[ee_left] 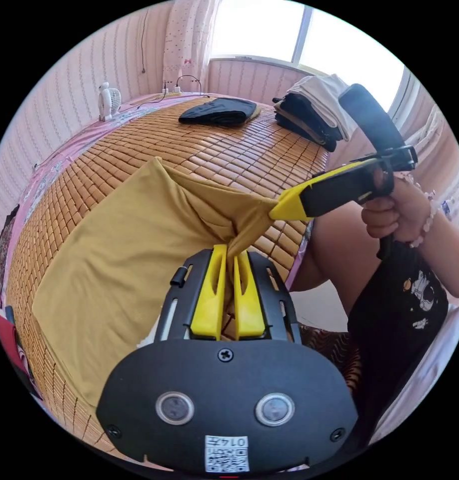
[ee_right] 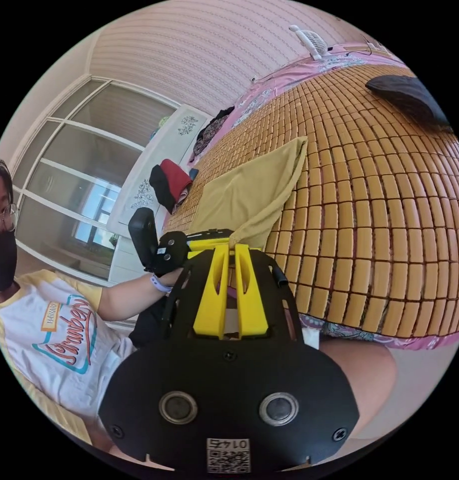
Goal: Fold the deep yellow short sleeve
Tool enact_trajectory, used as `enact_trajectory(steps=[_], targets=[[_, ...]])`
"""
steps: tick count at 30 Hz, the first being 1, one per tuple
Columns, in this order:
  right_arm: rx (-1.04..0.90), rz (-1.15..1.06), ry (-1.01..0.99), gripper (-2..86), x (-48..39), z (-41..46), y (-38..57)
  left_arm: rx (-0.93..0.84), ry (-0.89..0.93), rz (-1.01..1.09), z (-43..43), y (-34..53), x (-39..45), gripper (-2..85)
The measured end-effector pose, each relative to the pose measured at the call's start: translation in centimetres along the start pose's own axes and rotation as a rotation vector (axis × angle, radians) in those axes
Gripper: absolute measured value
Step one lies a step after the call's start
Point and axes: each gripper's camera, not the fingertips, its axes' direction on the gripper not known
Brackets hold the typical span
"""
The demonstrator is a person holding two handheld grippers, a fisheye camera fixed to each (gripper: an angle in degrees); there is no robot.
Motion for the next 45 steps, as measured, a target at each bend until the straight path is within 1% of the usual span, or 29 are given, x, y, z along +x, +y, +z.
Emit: enact_trajectory(steps=[2, 4, 5, 8, 11, 14, 16, 19, 21, 23, 28, 31, 34, 36, 37, 39, 41, 42, 45], targets=[[0.078, 0.051, 0.038, 4.9, 1.3, -1.6, 1.2, 0.013, 0.026, 0.030, -0.6, 0.9, 0.5, 0.5], [0.155, 0.105, 0.070, 6.9, 2.5, -2.9, 1.9, 0.039, 0.000, 0.080, -1.4, 2.1, 1.6, 0.2], [0.192, 0.139, 0.116, 8.5, 3.2, -3.5, 2.2, 0.045, -0.014, 0.109, -1.9, 2.9, 2.3, 0.0], [0.245, 0.195, 0.213, 11.4, 4.5, -4.0, 1.7, 0.058, -0.015, 0.131, -3.0, 4.7, 3.4, -0.2], [0.259, 0.219, 0.224, 12.3, 5.6, -3.4, 0.3, 0.083, -0.008, 0.120, -4.2, 6.2, 4.0, -0.3], [0.259, 0.234, 0.253, 10.3, 6.4, -2.2, -1.3, 0.106, -0.009, 0.110, -5.4, 7.2, 4.3, -0.3], [0.250, 0.241, 0.259, 6.0, 6.7, -1.6, -2.0, 0.120, -0.007, 0.106, -6.1, 7.6, 4.2, -0.3], [0.244, 0.250, 0.221, 2.9, 7.1, -2.1, -2.2, 0.147, -0.010, 0.102, -7.2, 7.9, 3.9, -0.3], [0.273, 0.244, 0.195, 2.2, 7.0, -3.7, -1.6, 0.192, -0.014, 0.106, -8.5, 7.8, 3.8, -0.4], [0.310, 0.202, 0.227, 1.7, 5.7, -6.9, -0.5, 0.257, 0.002, 0.107, -9.7, 7.6, 3.8, -0.4], [0.365, 0.085, 0.326, 1.6, 1.4, -13.7, 0.6, 0.443, 0.126, 0.039, -12.4, 6.5, 3.0, -0.5], [0.339, 0.028, 0.363, 2.0, -1.5, -14.8, -1.2, 0.529, 0.168, -0.034, -13.7, 6.4, 1.8, -0.4], [0.264, -0.023, 0.342, 3.2, -4.1, -11.8, -5.2, 0.583, 0.159, -0.174, -15.0, 7.6, -0.9, 0.3], [0.242, -0.070, 0.299, 4.9, -5.6, -8.5, -7.8, 0.598, 0.105, -0.320, -15.8, 9.5, -3.8, 2.1], [0.226, -0.093, 0.287, 5.8, -6.2, -5.9, -9.4, 0.591, 0.079, -0.366, -15.8, 10.0, -4.6, 2.8], [0.149, -0.101, 0.319, 6.6, -6.3, -1.7, -11.6, 0.494, -0.055, -0.614, -15.0, 12.3, -7.9, 5.1], [0.090, -0.118, 0.362, 6.9, -6.5, 2.1, -12.8, 0.435, -0.105, -0.725, -14.2, 13.8, -9.9, 6.7], [0.085, -0.134, 0.365, 7.0, -6.6, 2.7, -12.9, 0.415, -0.123, -0.795, -13.9, 14.7, -11.0, 7.8], [0.064, -0.191, 0.443, 7.6, -7.2, 4.5, -12.8, 0.396, -0.113, -0.909, -13.8, 15.9, -13.2, 8.6]])
